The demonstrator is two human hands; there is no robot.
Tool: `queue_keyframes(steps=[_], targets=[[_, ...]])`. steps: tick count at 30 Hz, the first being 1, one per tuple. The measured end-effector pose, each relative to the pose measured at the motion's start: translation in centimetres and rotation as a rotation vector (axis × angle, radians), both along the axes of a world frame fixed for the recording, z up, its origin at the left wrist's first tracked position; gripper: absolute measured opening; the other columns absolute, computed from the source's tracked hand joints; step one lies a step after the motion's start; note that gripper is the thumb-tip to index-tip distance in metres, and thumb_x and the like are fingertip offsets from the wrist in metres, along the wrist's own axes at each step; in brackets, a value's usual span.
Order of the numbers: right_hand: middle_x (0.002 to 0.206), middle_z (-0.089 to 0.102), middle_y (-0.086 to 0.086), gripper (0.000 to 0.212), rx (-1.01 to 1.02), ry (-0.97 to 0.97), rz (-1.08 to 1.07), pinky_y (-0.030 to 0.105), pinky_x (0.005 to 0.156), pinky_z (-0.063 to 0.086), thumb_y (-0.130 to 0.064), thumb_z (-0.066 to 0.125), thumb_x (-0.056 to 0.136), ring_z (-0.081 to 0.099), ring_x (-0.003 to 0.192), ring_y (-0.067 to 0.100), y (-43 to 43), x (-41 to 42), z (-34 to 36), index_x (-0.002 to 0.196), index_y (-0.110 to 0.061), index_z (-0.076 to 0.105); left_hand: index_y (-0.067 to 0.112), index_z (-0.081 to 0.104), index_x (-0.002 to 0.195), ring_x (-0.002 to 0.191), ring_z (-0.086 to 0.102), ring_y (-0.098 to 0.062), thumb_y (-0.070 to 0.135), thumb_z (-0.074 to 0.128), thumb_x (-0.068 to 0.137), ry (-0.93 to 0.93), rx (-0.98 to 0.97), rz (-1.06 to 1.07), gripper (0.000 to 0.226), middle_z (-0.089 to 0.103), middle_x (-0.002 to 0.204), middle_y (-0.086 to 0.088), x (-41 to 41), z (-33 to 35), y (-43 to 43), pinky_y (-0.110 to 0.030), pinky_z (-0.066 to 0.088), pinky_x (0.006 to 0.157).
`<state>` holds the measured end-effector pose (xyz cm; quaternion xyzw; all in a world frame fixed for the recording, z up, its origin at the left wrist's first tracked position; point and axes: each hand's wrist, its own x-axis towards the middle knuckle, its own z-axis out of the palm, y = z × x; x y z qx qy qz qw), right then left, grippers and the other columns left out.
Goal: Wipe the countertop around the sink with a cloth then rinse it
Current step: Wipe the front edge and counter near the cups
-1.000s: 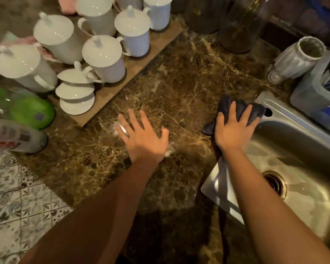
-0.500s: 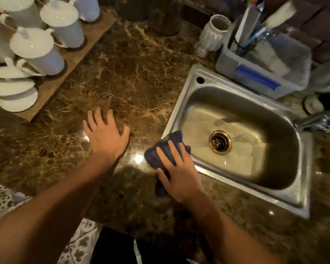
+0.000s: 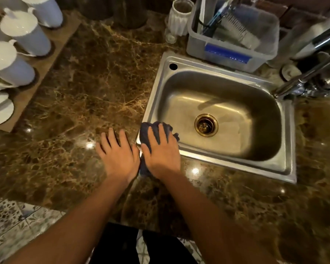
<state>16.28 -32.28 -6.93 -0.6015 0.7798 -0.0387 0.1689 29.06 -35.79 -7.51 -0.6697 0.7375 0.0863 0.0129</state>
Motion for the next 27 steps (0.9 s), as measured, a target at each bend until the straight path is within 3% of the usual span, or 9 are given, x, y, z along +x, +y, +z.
queue_keyframes(steps=[3, 7, 13, 19, 22, 24, 27], targets=[[0.15, 0.046, 0.011, 0.06, 0.044, 0.06, 0.043, 0.045, 0.108, 0.036, -0.053, 0.027, 0.101, 0.044, 0.13, 0.034, 4.1, -6.1, -0.2, 0.155, -0.028, 0.032, 0.009, 0.04, 0.148, 0.145, 0.025, -0.045, 0.037, 0.045, 0.098, 0.016, 0.031, 0.019, 0.057, 0.033, 0.157, -0.023, -1.0, -0.1, 0.1, -0.064, 0.017, 0.116], [0.114, 0.066, 0.008, 0.046, 0.046, 0.163, -0.162, 0.043, 0.09, 0.046, -0.049, 0.031, 0.101, 0.057, 0.101, 0.028, 9.5, -13.4, 0.8, 0.132, -0.023, 0.055, 0.01, 0.037, 0.15, 0.148, 0.019, -0.046, 0.035, 0.045, 0.098, 0.035, 0.05, 0.05, 0.059, 0.029, 0.159, -0.023, -1.7, -0.1, 0.1, -0.065, 0.013, 0.118], [0.112, 0.068, 0.003, 0.055, 0.213, 0.192, -0.302, 0.044, 0.089, 0.038, -0.045, 0.015, 0.099, 0.056, 0.105, 0.028, 5.1, -10.2, 0.7, 0.116, -0.023, 0.062, 0.007, 0.038, 0.15, 0.148, 0.017, -0.048, 0.032, 0.048, 0.098, 0.058, 0.02, 0.066, 0.058, 0.029, 0.159, -0.025, -2.0, -0.5, 0.5, -0.066, 0.009, 0.118], [0.115, 0.068, 0.012, 0.05, 0.081, -0.007, -0.269, 0.045, 0.094, 0.04, -0.049, 0.028, 0.101, 0.058, 0.105, 0.035, -0.7, -3.8, 0.3, 0.118, -0.017, 0.064, 0.003, 0.041, 0.146, 0.145, 0.022, -0.052, 0.031, 0.042, 0.093, 0.085, -0.046, 0.064, 0.06, 0.033, 0.155, -0.029, -1.9, -1.3, 0.5, -0.07, 0.011, 0.114], [0.104, 0.071, 0.01, 0.043, -0.032, -0.03, -0.185, 0.042, 0.086, 0.046, -0.046, 0.037, 0.1, 0.063, 0.095, 0.034, 1.8, -6.7, 0.1, 0.109, -0.017, 0.069, 0.005, 0.04, 0.146, 0.145, 0.021, -0.051, 0.034, 0.038, 0.092, 0.073, -0.065, 0.062, 0.062, 0.031, 0.156, -0.028, -2.0, -1.5, 0.6, -0.07, 0.011, 0.115], [0.093, 0.071, 0.007, 0.036, -0.104, 0.089, -0.149, 0.04, 0.079, 0.047, -0.042, 0.043, 0.099, 0.064, 0.084, 0.031, 5.7, -10.8, -0.2, 0.099, -0.018, 0.069, 0.006, 0.039, 0.147, 0.146, 0.02, -0.05, 0.036, 0.037, 0.092, 0.078, -0.059, 0.064, 0.063, 0.03, 0.157, -0.027, -1.9, -1.6, 0.6, -0.068, 0.009, 0.116], [0.1, 0.07, 0.005, 0.042, -0.012, 0.232, -0.136, 0.043, 0.082, 0.047, -0.039, 0.032, 0.104, 0.062, 0.092, 0.028, 11.5, -17.6, 0.5, 0.105, -0.016, 0.068, 0.006, 0.039, 0.147, 0.147, 0.019, -0.049, 0.036, 0.035, 0.092, 0.082, -0.056, 0.071, 0.063, 0.029, 0.158, -0.026, -1.9, -1.5, 0.6, -0.068, 0.009, 0.117]])
